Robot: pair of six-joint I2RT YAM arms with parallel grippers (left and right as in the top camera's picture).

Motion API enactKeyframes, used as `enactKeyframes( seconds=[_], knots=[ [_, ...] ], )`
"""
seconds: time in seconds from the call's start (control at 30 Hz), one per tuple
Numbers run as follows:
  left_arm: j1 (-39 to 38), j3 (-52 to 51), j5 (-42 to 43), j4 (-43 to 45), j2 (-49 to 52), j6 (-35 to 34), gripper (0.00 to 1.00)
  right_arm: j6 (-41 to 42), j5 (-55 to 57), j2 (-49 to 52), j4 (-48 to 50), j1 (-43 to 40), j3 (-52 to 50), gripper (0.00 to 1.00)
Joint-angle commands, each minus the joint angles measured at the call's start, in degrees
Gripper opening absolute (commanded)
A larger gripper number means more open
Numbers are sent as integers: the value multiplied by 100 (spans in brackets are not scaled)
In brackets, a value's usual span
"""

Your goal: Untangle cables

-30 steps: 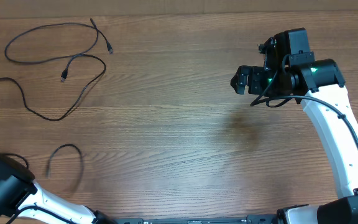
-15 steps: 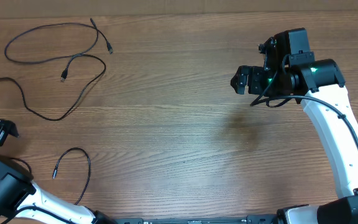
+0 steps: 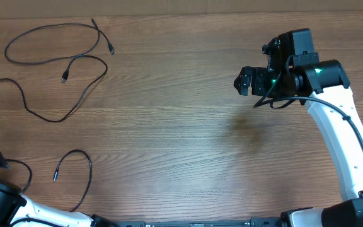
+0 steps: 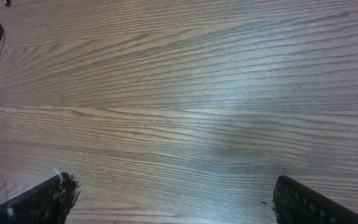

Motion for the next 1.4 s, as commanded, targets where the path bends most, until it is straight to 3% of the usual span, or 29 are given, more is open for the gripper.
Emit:
enactKeyframes(
  seconds=[0.0,0.13,0.17,0.2,0.33,0.37,0.47,0.5,0.53,0.77,1.23,1.27,1.33,1.37],
  knots=[
    [-50,-645,17,378,4,-118,100,-22,44,-122,17,4,87,100],
    [-50,-1198,223,940,4,-120,96,-22,44,-122,17,4,87,100],
    [-50,-1318,212,1093,4,-116,80,-22,44,-122,17,4,87,100],
    [-50,-1377,175,1191,4,-118,73,-22,44,-122,17,4,87,100],
    [-61,-1456,271,1504,4,-125,59,-22,44,-122,17,4,87,100],
    [-70,-1456,282,1591,4,-125,52,-22,44,-122,17,4,87,100],
    [-103,-1456,468,1797,4,-125,11,-22,46,-122,17,4,87,100],
    [-116,-1456,584,1886,4,-122,4,-22,44,-122,17,4,87,100],
    [-125,-1456,667,1943,4,-122,4,-22,44,-122,17,4,87,100],
    [-136,-1241,2140,2559,4,-127,4,-22,44,-122,17,4,87,100],
    [-138,-472,2177,2688,4,-295,5,-22,44,-122,17,4,87,100],
    [-136,-470,2267,2688,4,-293,13,-22,44,-122,17,4,87,100],
    [-136,-470,2588,2638,4,-289,80,-22,44,-122,17,4,87,100],
    [-136,-470,2715,2603,4,-234,96,-22,44,-122,17,4,87,100]
  ],
)
